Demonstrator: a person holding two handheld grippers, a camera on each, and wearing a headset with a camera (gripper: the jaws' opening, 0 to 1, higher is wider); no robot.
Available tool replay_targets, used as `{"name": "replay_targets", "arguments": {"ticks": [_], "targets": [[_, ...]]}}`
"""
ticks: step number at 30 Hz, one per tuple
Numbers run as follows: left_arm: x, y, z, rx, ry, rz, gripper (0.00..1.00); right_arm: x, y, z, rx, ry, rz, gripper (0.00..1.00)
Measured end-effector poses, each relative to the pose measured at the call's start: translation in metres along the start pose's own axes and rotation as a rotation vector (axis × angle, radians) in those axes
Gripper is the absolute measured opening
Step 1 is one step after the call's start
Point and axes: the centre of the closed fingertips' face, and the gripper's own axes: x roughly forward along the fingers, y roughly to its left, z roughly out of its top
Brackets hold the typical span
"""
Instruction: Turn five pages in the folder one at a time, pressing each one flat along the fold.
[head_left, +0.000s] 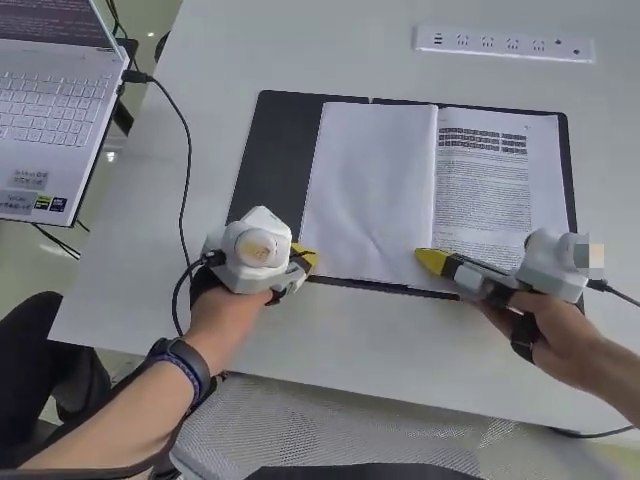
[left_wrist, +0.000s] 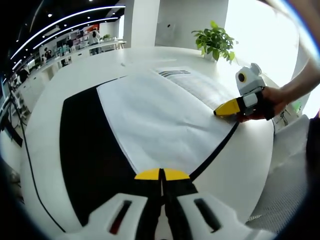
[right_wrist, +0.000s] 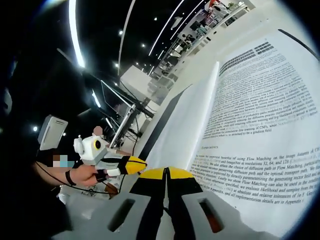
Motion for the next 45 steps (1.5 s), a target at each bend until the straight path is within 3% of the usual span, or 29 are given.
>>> {"name": "replay_targets", "arguments": {"ticks": [16, 26, 31, 36, 45], "targets": [[-0.002, -0.002, 0.001, 0.013, 0.001, -0.005, 0.00, -0.015, 0.010, -0.035, 0.018, 0.067, -0.002, 0.00], [-0.004, -0.004, 0.001, 0.013, 0.007, -0.002, 0.00, -0.016, 0.010, -0.032, 0.026, 0.068, -0.022, 0.00], [-0.008, -0.009, 0.003, -0.011, 0.001, -0.028, 0.03, -0.019, 0.018, -0.031, 0.054, 0.084, -0.002, 0.00], [-0.017, -0.008, 0.014, -0.035, -0.043, -0.025, 0.05, -0.029, 0.023, -0.019, 0.036, 0.052, 0.003, 0.00], [-0.025, -0.013, 0.023, -0.011, -0.058, -0.027, 0.09, -0.049, 0.021, -0.003, -0.054, 0.031, -0.058, 0.07]]}}
